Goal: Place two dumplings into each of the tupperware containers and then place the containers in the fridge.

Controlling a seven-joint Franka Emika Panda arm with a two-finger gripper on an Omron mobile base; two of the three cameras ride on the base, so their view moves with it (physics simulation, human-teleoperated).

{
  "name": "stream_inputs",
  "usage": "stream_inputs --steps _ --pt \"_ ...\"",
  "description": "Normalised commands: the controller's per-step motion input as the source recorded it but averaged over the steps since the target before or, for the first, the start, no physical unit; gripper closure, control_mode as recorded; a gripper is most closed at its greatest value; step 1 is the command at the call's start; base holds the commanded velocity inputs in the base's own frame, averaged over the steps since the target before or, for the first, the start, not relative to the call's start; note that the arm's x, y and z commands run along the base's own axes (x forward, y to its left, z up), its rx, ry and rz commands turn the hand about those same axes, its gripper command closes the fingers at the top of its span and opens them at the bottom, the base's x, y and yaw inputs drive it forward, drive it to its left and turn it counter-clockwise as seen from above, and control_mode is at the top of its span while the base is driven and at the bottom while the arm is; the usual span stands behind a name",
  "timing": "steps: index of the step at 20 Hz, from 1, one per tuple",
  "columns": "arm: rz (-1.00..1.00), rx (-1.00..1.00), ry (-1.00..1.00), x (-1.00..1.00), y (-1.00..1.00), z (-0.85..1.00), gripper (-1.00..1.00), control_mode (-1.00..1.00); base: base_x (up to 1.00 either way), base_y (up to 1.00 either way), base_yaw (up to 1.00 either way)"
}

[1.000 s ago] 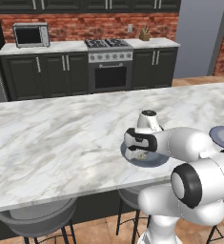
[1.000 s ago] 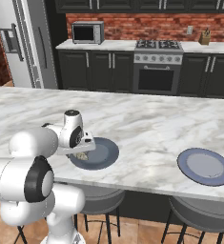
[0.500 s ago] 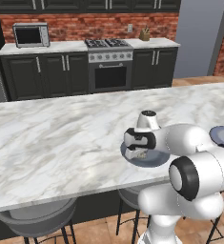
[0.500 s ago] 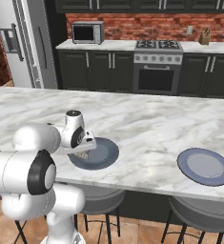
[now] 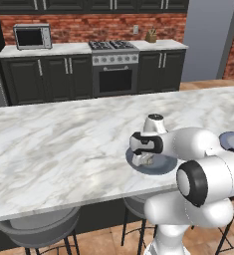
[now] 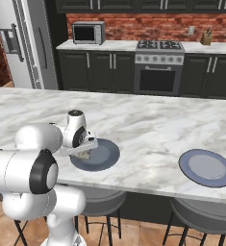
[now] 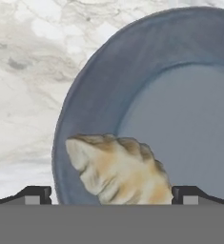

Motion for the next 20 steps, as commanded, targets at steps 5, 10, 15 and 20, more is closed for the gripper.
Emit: stream_inputs --steps 5,10,15,20 --pt "0.08 0.00 -0.02 -0.03 -0.01 0.09 -1.00 -1.00 0.00 0.00 0.00" --pt "0.01 0.00 0.00 0.00 0.00 0.25 -1.00 -1.00 0.00 0.00 0.00" --pt "0.08 -0.05 0.01 0.00 0.00 -0.04 -1.00 -1.00 0.00 0.00 0.00" --pt "0.15 -0.01 0.05 0.20 0.00 -0.17 -1.00 -1.00 0.00 0.00 0.00"
